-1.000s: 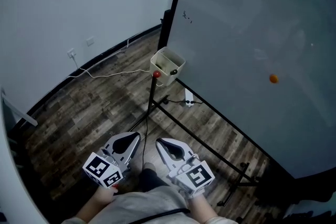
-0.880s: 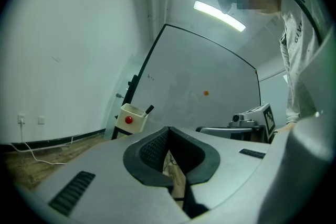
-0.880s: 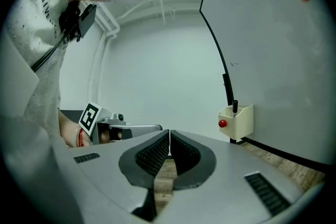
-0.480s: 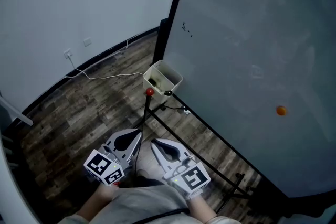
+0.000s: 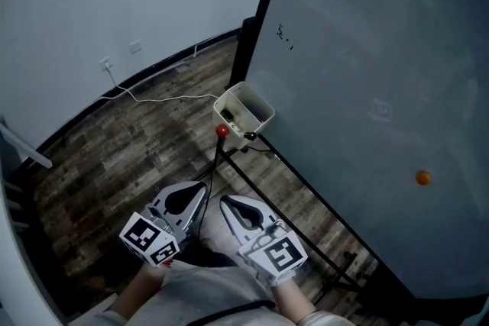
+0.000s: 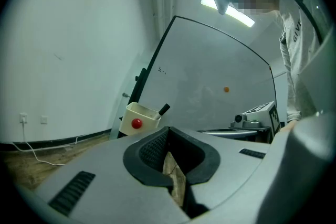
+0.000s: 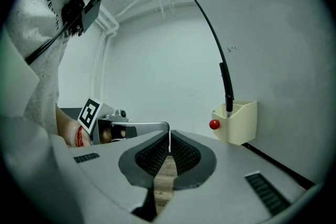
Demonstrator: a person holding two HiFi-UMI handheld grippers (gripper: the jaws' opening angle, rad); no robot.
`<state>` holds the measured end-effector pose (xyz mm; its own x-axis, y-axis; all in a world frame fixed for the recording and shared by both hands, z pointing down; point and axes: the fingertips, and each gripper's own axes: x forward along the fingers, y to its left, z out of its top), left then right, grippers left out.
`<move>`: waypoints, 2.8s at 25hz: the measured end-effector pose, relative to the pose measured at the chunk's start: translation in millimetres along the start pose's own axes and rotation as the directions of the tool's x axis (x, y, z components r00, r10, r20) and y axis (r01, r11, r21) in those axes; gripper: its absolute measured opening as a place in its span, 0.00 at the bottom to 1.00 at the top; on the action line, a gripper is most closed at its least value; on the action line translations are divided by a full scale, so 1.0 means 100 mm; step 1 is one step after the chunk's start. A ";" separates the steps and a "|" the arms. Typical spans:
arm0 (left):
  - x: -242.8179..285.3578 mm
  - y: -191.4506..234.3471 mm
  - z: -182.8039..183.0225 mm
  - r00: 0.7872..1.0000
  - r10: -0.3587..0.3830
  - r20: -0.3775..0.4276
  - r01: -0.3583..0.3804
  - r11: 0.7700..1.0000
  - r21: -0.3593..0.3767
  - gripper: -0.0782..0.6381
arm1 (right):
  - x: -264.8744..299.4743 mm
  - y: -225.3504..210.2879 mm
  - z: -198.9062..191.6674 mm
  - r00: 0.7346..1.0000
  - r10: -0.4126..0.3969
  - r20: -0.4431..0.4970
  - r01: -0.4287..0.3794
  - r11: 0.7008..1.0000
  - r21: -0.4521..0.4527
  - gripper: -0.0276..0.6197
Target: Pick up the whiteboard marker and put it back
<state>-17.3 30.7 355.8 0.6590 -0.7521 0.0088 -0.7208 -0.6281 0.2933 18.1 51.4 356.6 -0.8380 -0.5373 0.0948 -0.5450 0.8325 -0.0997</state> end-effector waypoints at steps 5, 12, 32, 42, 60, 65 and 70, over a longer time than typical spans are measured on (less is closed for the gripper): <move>0.05 0.11 0.05 1.000 0.012 0.000 -0.012 1.000 0.005 0.13 | 0.03 -0.11 0.01 1.000 -0.017 0.000 0.017 1.000 0.013 0.08; 0.31 0.23 0.08 0.999 -0.048 -0.014 0.048 0.999 0.006 0.13 | 0.11 -0.34 0.08 0.996 -0.085 0.014 0.084 0.996 0.012 0.08; 1.00 0.50 0.07 0.951 -0.293 -0.100 0.295 0.956 0.000 0.13 | 0.36 -1.04 0.16 0.946 -0.323 0.011 0.322 0.946 0.038 0.08; 1.11 0.57 -0.02 0.919 -0.370 -0.140 0.371 0.929 -0.020 0.13 | 0.39 -1.31 0.25 0.917 -0.398 0.034 0.396 0.917 0.040 0.22; 1.19 0.60 -0.21 0.887 -0.427 -0.174 0.422 0.904 -0.067 0.13 | 0.59 -1.48 0.28 0.903 -0.425 0.055 0.423 0.905 0.045 0.24; 1.20 0.61 -0.25 0.878 -0.442 -0.183 0.434 0.897 -0.083 0.13 | 0.60 -1.49 0.28 0.899 -0.435 0.044 0.434 0.901 0.020 0.24; 1.22 0.63 -0.28 0.875 -0.447 -0.186 0.436 0.895 -0.096 0.13 | 0.62 -1.48 0.30 0.896 -0.441 0.045 0.442 0.897 -0.014 0.23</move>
<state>24.0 -94.7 402.4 0.9387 -0.3406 0.0540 -0.3366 -0.8710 0.3579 46.0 -109.2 347.9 -0.5117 -0.8551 0.0839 -0.8591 0.5107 -0.0340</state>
